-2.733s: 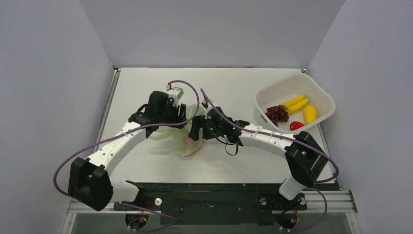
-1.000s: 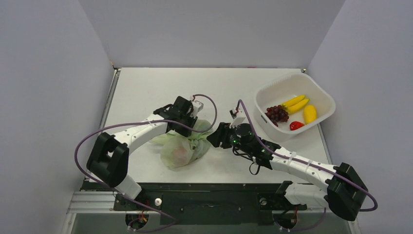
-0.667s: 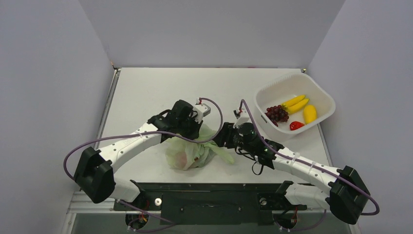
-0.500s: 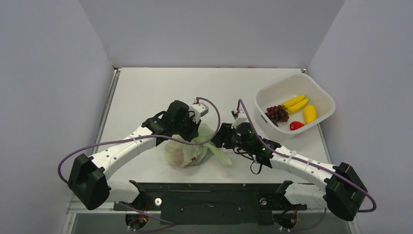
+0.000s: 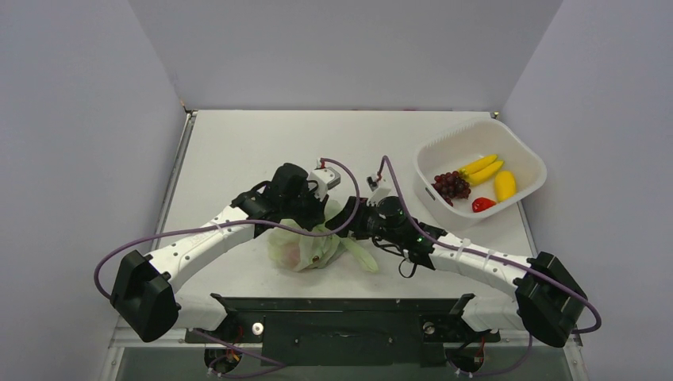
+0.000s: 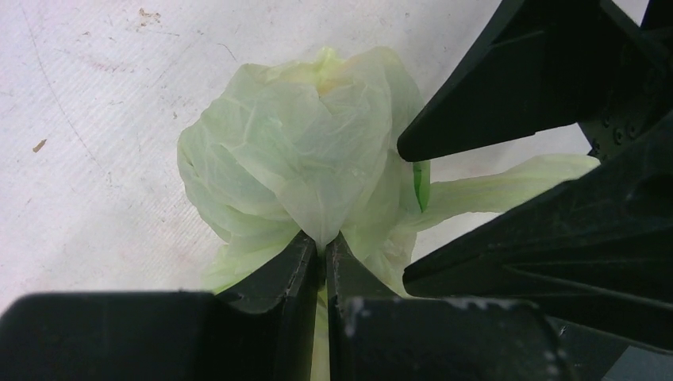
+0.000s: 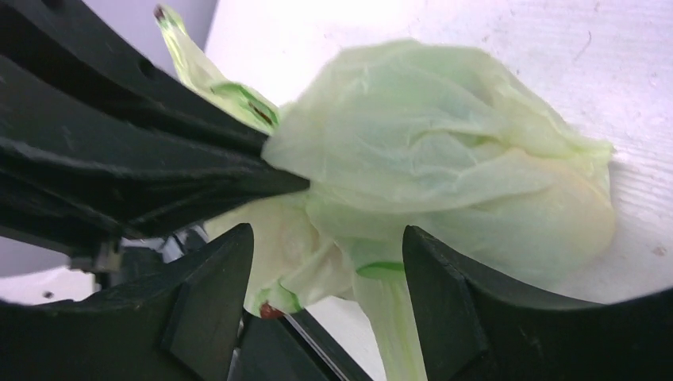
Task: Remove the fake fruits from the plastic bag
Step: Untie the plastic bag at the center of the board.
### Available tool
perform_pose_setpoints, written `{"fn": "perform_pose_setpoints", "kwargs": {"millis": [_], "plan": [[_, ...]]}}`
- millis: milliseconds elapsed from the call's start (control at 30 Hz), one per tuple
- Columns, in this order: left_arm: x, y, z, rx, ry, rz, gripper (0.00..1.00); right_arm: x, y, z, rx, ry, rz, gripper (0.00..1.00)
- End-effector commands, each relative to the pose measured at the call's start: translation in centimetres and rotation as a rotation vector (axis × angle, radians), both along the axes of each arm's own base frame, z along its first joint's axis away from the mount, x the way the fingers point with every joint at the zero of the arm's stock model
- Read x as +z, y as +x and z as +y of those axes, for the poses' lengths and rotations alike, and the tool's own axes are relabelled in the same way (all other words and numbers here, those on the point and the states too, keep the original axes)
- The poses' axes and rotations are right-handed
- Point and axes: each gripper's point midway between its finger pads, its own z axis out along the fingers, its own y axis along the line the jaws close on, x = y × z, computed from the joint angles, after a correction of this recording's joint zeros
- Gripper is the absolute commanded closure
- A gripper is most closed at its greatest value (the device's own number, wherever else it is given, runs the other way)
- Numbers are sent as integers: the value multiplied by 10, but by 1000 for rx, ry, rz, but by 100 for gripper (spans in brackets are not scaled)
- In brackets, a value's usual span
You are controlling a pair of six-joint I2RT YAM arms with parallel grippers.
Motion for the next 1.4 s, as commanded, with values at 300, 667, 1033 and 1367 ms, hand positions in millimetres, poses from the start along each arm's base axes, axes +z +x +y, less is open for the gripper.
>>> {"fn": "perform_pose_setpoints", "kwargs": {"millis": [300, 667, 1033, 1367], "plan": [[22, 5, -12, -37, -73, -57, 96, 31, 41, 23, -77, 339, 140, 36], [18, 7, -14, -46, -60, -57, 92, 19, 45, 27, -135, 290, 200, 76], [25, 15, 0, 26, -28, -113, 55, 45, 66, -19, -245, 255, 91, 100], [18, 22, 9, 73, 24, -117, 48, 44, 53, -38, -218, 232, 84, 100]]}}
